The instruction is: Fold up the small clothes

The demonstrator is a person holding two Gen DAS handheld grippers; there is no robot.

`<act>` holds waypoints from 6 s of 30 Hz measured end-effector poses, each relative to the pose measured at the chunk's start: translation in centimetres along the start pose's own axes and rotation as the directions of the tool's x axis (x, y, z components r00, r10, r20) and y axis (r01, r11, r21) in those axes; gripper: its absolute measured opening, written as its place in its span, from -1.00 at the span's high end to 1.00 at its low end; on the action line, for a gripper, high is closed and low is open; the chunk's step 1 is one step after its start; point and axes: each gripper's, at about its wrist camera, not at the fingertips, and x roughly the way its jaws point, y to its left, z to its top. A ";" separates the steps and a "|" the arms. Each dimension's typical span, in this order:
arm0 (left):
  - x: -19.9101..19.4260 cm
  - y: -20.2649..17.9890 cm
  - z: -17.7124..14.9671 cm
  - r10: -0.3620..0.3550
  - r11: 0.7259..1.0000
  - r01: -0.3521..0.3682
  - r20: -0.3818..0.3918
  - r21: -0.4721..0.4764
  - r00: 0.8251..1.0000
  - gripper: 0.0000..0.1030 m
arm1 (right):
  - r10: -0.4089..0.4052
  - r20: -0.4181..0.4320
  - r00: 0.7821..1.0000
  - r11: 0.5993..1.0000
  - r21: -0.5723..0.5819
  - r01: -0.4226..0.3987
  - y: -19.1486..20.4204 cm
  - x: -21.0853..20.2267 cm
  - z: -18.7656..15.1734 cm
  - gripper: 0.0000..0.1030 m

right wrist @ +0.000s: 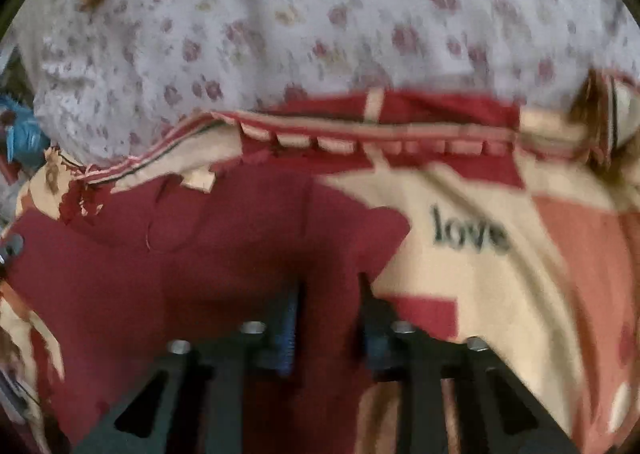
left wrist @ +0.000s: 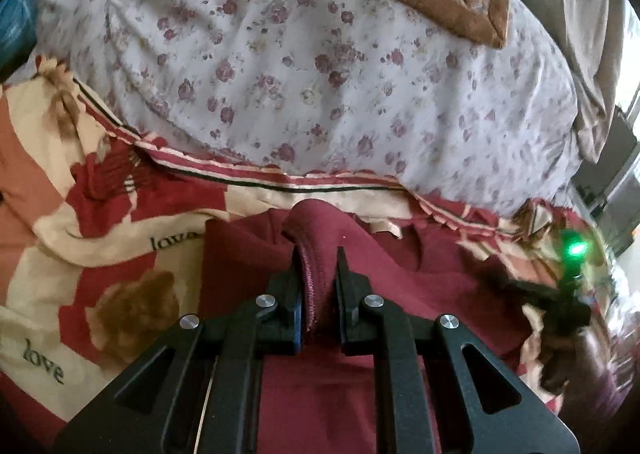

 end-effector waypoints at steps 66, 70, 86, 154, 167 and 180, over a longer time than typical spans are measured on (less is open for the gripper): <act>-8.9 -0.3 -19.5 0.087 0.989 -0.111 -0.227 -0.097 0.970 -0.12 | -0.034 0.042 0.999 0.995 -0.090 0.038 0.0 -9.8 -13.1 1.00; -9.6 -0.2 -20.5 0.048 0.988 -0.083 -0.256 -0.127 0.965 -0.12 | 0.136 0.013 0.991 0.990 -0.035 -0.136 -1.5 -12.1 -13.7 0.97; -10.0 -2.0 -25.1 -0.009 0.991 -0.041 -0.377 -0.125 0.926 -0.12 | 0.302 -0.164 0.939 0.897 -0.285 -0.338 2.3 -16.0 -22.7 -0.32; -10.6 1.5 -5.2 -0.117 0.978 0.120 0.028 -0.172 0.993 0.90 | 0.615 0.119 0.780 0.787 -0.152 -0.598 2.6 -18.4 -9.7 0.85; 4.4 3.6 1.5 -0.037 0.971 0.012 -0.102 -0.237 0.994 0.87 | 0.420 0.106 0.901 0.892 0.136 -0.431 -3.2 -5.1 0.5 0.85; 2.2 5.5 3.3 -0.154 0.953 0.146 -0.011 -0.264 0.988 -0.61 | 0.339 0.190 0.921 0.940 -0.023 -0.341 -2.0 -8.3 0.8 0.29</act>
